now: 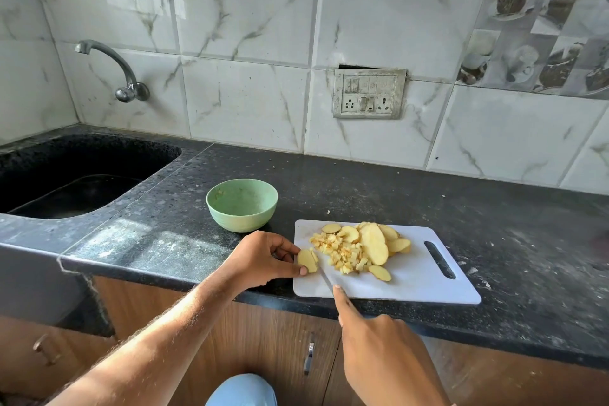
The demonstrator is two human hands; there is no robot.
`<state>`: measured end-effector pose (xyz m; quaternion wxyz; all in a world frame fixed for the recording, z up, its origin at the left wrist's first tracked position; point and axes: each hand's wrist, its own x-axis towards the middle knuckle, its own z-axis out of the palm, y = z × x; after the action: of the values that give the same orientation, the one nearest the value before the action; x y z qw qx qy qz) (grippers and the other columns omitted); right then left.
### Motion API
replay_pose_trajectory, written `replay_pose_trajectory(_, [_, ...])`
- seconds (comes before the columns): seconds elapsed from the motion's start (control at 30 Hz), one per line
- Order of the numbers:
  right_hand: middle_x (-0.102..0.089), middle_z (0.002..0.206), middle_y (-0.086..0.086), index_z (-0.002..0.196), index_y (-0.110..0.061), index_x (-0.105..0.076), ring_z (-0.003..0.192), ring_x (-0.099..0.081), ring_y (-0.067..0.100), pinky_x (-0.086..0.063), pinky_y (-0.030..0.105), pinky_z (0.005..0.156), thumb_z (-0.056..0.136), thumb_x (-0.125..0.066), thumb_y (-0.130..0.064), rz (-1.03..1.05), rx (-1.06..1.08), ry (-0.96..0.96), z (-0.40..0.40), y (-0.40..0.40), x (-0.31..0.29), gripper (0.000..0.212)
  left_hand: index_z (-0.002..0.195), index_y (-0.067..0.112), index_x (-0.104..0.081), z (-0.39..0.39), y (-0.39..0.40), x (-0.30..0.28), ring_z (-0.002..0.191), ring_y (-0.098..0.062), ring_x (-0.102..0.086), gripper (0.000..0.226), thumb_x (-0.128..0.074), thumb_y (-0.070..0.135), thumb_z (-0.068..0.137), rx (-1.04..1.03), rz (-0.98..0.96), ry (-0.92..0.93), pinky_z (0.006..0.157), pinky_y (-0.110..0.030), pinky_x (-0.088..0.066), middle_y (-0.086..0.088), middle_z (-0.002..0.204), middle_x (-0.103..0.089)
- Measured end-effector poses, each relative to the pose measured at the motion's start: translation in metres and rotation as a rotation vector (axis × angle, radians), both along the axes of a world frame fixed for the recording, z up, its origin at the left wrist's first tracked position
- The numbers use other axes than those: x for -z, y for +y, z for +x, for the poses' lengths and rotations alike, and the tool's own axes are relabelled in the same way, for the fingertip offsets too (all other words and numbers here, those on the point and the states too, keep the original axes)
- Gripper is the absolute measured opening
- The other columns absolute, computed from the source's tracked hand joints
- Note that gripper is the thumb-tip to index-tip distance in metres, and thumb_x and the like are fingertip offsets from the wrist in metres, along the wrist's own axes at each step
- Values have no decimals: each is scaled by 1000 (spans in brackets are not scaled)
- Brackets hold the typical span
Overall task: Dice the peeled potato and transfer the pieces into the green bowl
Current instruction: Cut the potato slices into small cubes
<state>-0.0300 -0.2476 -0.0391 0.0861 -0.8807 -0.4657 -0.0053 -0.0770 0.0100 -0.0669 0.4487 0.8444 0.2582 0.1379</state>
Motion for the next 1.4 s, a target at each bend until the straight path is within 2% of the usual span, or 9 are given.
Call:
replay_pose_trajectory(0.07, [-52, 75, -3, 164, -38, 1, 69, -52, 23, -37, 33, 61, 105, -37, -27, 3, 21, 5, 3, 7, -2, 70, 97, 28, -80, -1, 0, -1, 60, -1, -62, 38, -100, 40, 68, 10, -18, 5, 45, -23, -49, 6, 84, -79])
replay_pose_trajectory(0.2, [-71, 82, -6, 153, -34, -48, 57, -61, 11, -20, 15, 43, 89, -63, -27, 80, -16, -184, 3, 19, 1, 67, 101, 24, -80, -2, 4, -1, 54, -8, -61, 35, -97, 39, 74, 40, -46, -2, 47, -23, -48, 3, 84, -79])
replay_pose_trajectory(0.27, [-73, 99, 0, 161, -32, -31, 73, -65, 16, -27, 18, 47, 101, -47, -26, 171, -47, -108, 4, 28, -2, 62, 100, 25, -80, -2, 5, 0, 54, -9, -62, 33, -96, 39, 74, 41, -44, -2, 47, -23, -49, 1, 85, -80])
replay_pose_trajectory(0.37, [-71, 101, 5, 164, -30, -18, 85, -68, 20, -28, 24, 49, 107, -37, -25, 114, -23, -75, 9, 39, -2, 60, 99, 26, -80, -1, 5, 0, 55, -8, -62, 33, -96, 40, 73, 42, -46, 3, 49, -24, -49, 2, 85, -80])
replay_pose_trajectory(0.53, [-70, 98, 4, 165, -27, -17, 86, -67, 24, -42, 35, 61, 105, -37, -21, 30, -10, -122, 5, 53, -1, 63, 98, 25, -80, 0, 6, 2, 54, -8, -62, 33, -97, 39, 73, 38, -42, -3, 48, -24, -49, 0, 83, -79])
replay_pose_trajectory(0.97, [-69, 104, 10, 164, -22, -18, 94, -66, 28, -42, 36, 66, 98, -39, -9, -71, -29, -142, 4, 65, -1, 71, 96, 28, -81, 1, 6, 3, 52, -7, -62, 23, -94, 33, 78, 39, -34, -7, 48, -22, -50, 3, 85, -79])
replay_pose_trajectory(1.17, [-68, 100, 8, 165, -23, -13, 78, -55, 27, -37, 35, 62, 101, -37, -11, -78, -62, -101, -1, 44, 0, 69, 97, 27, -81, 0, 5, 2, 52, -8, -62, 26, -95, 34, 76, 26, -28, -1, 48, -22, -50, 6, 83, -79])
replay_pose_trajectory(1.27, [-69, 106, 9, 165, -26, -5, 93, -66, 29, -41, 36, 67, 104, -39, -18, -105, -62, -30, -8, 30, -2, 69, 98, 27, -81, 0, 4, 1, 52, -8, -62, 27, -96, 34, 76, 22, -29, 2, 48, -21, -49, 7, 83, -79])
replay_pose_trajectory(1.4, [-66, 122, 11, 165, -32, 5, 110, -64, 30, -37, 34, 74, 106, -42, -27, -214, -39, 80, -16, 17, -12, 75, 97, 27, -81, -1, 3, 1, 51, -7, -62, 28, -96, 34, 75, 12, -39, 5, 47, -22, -49, 7, 82, -79])
